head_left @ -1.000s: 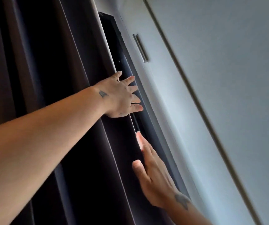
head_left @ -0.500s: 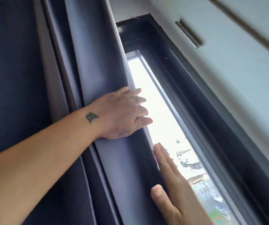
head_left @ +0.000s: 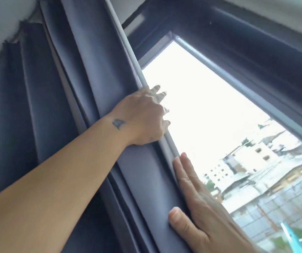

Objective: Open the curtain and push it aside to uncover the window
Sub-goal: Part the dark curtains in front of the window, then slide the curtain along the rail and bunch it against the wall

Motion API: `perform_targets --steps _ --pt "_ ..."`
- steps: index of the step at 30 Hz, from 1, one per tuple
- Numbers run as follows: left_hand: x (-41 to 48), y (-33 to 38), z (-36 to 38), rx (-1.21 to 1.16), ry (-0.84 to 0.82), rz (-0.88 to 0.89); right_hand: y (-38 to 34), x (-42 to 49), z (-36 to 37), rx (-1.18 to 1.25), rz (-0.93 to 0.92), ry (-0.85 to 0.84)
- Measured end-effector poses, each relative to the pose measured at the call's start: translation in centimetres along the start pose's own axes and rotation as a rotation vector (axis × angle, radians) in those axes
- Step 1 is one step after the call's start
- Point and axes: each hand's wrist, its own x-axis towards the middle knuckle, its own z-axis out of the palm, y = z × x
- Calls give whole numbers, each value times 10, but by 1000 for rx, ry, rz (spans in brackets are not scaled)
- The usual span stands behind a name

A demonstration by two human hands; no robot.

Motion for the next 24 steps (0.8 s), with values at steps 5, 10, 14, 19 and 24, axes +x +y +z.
perform_targets --steps 5,10,14,19,24 --pt "-10 -6 7 42 -157 -41 -4 -1 5 97 -16 -23" --pt "-18 -9 5 45 -220 -79 5 8 4 141 -41 -14" --pt "-23 -15 4 39 -250 -77 -4 10 16 207 -58 -37" --pt "-36 -28 9 47 -286 -97 -22 15 37 318 -72 -50" --pt "-54 -42 14 30 -306 -132 -39 24 64 406 -77 -35"
